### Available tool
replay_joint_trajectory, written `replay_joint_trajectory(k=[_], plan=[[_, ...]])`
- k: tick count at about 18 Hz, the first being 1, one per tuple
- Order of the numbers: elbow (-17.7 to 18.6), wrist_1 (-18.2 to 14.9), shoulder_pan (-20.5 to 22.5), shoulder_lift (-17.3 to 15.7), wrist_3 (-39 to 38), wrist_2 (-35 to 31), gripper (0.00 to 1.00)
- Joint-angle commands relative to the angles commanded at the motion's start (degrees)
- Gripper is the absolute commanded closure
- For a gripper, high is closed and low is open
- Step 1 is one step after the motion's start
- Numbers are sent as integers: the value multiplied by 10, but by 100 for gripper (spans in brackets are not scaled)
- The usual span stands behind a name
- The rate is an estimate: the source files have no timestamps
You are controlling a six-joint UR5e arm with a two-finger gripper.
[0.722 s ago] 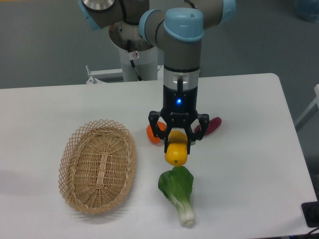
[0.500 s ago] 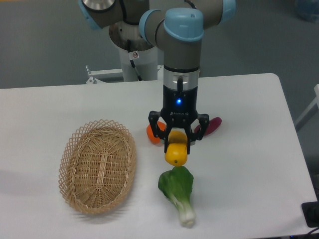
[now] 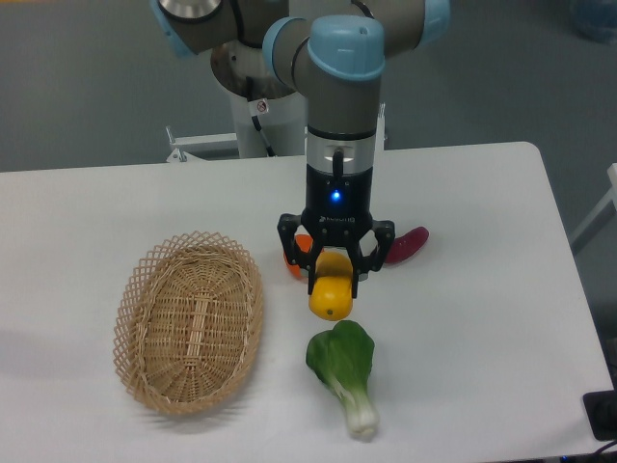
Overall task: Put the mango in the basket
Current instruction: 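Carry the mango over the wicker basket and lower it inside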
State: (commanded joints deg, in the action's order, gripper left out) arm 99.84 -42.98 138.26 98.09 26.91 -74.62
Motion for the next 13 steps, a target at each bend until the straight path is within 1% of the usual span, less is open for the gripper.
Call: replay_joint_trajectory(k=[2,6,8,10,13], plan=[[12,0,-12,-6,-23,-2,59],[25,0,-61,-5,-81,-4,59],[39,1,-84,0,-90,-4,59],[49,1,-113,17,-90,-17,59],[45,4,-169,67,-85,-85,59]])
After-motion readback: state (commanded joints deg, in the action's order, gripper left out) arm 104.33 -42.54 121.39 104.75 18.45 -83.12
